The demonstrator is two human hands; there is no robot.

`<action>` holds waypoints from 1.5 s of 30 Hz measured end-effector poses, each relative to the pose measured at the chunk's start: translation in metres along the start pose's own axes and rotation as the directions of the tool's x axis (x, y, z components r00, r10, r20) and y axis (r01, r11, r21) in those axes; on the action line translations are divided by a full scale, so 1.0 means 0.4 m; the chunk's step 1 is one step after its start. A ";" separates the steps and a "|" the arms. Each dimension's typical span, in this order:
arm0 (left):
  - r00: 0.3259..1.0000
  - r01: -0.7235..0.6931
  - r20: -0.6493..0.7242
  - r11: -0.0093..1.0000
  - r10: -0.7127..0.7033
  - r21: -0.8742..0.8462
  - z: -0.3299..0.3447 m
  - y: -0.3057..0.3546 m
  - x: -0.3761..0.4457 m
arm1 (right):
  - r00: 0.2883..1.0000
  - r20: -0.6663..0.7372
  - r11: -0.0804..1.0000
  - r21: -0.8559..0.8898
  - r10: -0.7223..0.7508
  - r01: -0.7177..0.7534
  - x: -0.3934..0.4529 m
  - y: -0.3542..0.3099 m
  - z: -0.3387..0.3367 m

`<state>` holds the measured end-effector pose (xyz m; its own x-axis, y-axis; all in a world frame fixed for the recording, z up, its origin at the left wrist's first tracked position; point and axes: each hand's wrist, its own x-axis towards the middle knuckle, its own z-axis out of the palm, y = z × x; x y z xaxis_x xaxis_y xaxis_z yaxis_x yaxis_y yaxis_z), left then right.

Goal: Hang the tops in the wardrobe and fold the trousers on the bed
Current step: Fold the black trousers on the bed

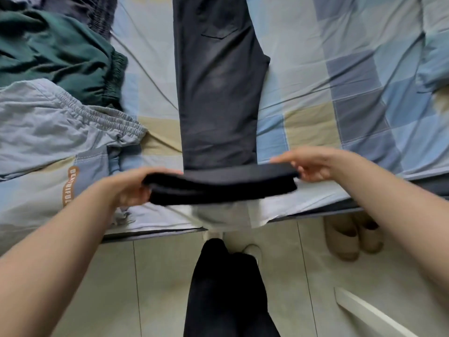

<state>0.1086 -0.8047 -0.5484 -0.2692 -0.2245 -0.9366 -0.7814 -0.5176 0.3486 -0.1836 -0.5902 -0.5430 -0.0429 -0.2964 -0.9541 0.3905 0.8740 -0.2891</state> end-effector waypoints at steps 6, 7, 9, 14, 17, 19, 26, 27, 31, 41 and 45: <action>0.945 -0.030 -0.323 0.998 0.044 0.048 0.024 0.044 0.207 | 0.895 -0.423 0.961 0.154 -0.144 0.228 0.203 -0.011 -0.019; 0.956 -0.003 -0.292 0.994 0.035 0.108 0.050 0.027 0.221 | 0.907 -0.401 0.980 0.086 -0.132 0.181 0.223 0.015 0.001; 0.967 0.021 -0.254 0.991 0.013 0.132 0.095 -0.007 0.243 | 0.942 -0.321 0.992 0.037 -0.099 0.117 0.249 0.056 0.044; 0.937 -0.016 -0.348 0.999 0.030 0.042 0.102 -0.086 0.294 | 0.973 -0.200 0.985 0.106 -0.115 0.139 0.272 0.095 0.115; 0.942 0.009 -0.337 1.000 0.000 0.024 0.098 -0.112 0.308 | 0.971 -0.169 0.984 0.023 -0.171 0.178 0.276 0.113 0.133; 0.952 0.002 -0.306 1.000 0.002 0.011 0.100 -0.127 0.310 | 0.965 -0.144 0.976 -0.046 -0.219 0.214 0.272 0.134 0.133; 0.951 -0.022 -0.309 0.983 -0.036 -0.184 0.115 -0.212 0.287 | 0.948 -0.300 0.970 0.176 -0.109 0.167 0.271 0.260 0.131; 0.949 -0.030 -0.314 0.988 -0.019 -0.152 0.123 -0.218 0.284 | 0.942 -0.329 0.950 0.266 -0.069 0.163 0.270 0.269 0.141; 0.935 -0.049 -0.355 0.993 0.006 -0.111 0.134 -0.222 0.283 | 0.870 -0.492 0.957 0.239 -0.026 0.163 0.285 0.264 0.165; 0.953 -0.190 -0.270 0.964 0.136 -0.186 0.123 -0.240 0.236 | 0.906 -0.366 0.966 0.063 -0.211 0.250 0.245 0.238 0.155; 0.968 -0.152 -0.226 0.973 0.111 -0.171 0.150 -0.301 0.149 | 0.911 -0.361 0.966 0.086 -0.197 0.243 0.174 0.312 0.176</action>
<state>0.1528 -0.7061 -0.6482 -0.2199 -0.4618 -0.8593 -0.6236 -0.6109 0.4879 -0.0729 -0.5289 -0.6399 -0.4485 -0.3034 -0.8407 0.4462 0.7390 -0.5047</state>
